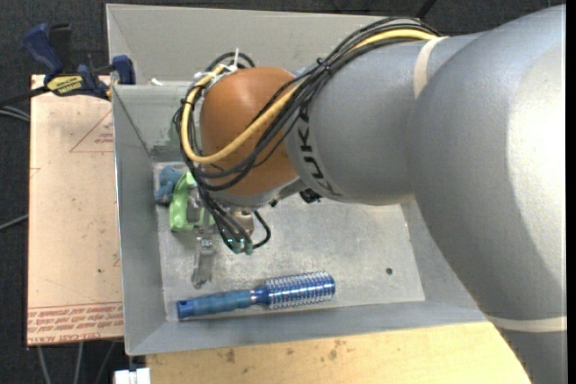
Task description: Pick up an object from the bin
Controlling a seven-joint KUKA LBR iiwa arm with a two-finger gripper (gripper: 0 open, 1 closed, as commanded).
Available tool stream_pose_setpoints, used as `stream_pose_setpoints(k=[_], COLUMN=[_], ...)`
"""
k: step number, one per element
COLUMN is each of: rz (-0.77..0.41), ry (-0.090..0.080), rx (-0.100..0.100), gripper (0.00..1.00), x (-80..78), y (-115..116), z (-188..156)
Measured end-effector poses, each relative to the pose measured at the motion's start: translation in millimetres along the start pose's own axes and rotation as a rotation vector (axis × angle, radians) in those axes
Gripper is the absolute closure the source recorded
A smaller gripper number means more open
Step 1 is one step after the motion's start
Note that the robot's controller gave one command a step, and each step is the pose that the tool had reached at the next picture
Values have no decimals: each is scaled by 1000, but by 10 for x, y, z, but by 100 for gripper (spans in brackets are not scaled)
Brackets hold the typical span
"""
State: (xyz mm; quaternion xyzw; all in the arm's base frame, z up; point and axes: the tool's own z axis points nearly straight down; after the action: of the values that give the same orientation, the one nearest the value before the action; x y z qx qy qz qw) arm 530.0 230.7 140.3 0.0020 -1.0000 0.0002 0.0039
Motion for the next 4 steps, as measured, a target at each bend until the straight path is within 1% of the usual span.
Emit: stream_pose_setpoints(k=[1,2,3,4], rz=[67,-1,-25,-46], ry=[-9,-8,-14,-15], rx=[-2,0,-2,2], gripper=[0,0,0,0], x=[-369,-553,-889,-1263], y=[7,-344,-410,-1260], z=[396,712,692,685])
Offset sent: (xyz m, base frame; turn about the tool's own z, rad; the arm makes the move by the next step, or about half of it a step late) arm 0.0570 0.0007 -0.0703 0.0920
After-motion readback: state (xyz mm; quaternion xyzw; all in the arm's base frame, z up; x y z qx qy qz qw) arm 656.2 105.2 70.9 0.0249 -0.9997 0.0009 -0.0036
